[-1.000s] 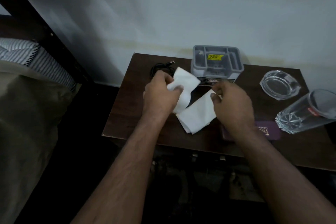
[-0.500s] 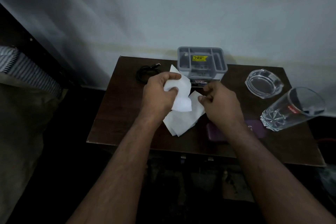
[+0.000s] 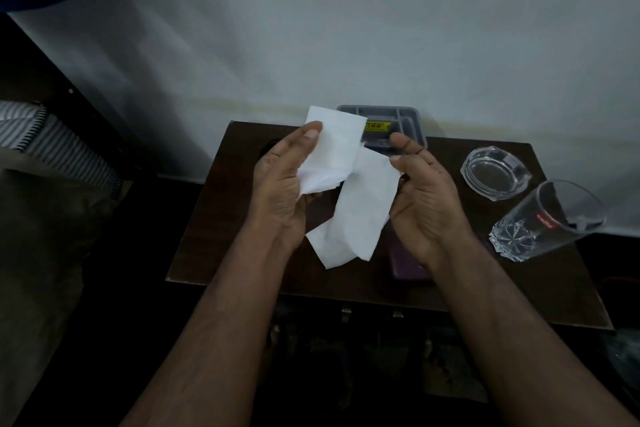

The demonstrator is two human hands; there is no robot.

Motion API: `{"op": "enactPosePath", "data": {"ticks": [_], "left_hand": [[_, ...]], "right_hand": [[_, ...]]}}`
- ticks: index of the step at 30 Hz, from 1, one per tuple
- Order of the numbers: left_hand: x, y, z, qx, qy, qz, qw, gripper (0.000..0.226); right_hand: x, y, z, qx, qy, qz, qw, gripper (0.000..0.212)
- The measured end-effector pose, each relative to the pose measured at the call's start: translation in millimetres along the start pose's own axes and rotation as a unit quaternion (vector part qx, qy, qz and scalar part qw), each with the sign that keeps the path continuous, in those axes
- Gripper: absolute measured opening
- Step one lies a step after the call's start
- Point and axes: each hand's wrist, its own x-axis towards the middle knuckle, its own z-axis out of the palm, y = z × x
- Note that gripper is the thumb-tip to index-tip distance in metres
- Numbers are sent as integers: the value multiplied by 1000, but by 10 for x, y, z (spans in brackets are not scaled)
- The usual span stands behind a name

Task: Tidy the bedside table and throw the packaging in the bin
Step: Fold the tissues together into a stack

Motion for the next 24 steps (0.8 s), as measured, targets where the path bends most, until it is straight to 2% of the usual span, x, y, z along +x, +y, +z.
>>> {"op": "enactPosePath", "data": {"ticks": [2,4,5,7,12,15,16,17,19,20,22,24], "left_hand": [[55,-52,-47,55,69,44,995,17],[104,-109,-114,191,131,102,967,15],[118,-128,-152,226,145,116,956,11],[106,-116,-174,253,136,131,949,6],[58,-78,-172,406,132,162,890,30],[17,-77,-169,479,135,223,838,47],[26,-75,-184,485,121,235,834,48],[30,-68,-202,467,89,235,848,45],[-22,-30,-178,354,-19,171,919,30],[-54,-6,-162,307,-65,134,940,28],[-78,7,-157,280,-116,111,947,37],[-94,9,-156,270,-122,126,947,57]], "right_hand": [[-6,-9,13,5,-14,5,1000,28],[-2,-14,22,16,-20,9,1000,27],[-2,-17,30,20,-22,9,1000,27],[1,-20,49,27,-27,10,999,26],[-19,-8,123,41,-50,12,998,22],[-44,-1,172,43,-54,15,998,20],[-48,2,182,43,-57,17,997,20],[-52,5,191,44,-61,19,997,21],[-59,12,204,49,-69,22,996,22],[-63,12,213,52,-72,23,996,22],[-73,11,237,56,-74,26,995,23],[-82,4,264,61,-70,22,995,24]]}}
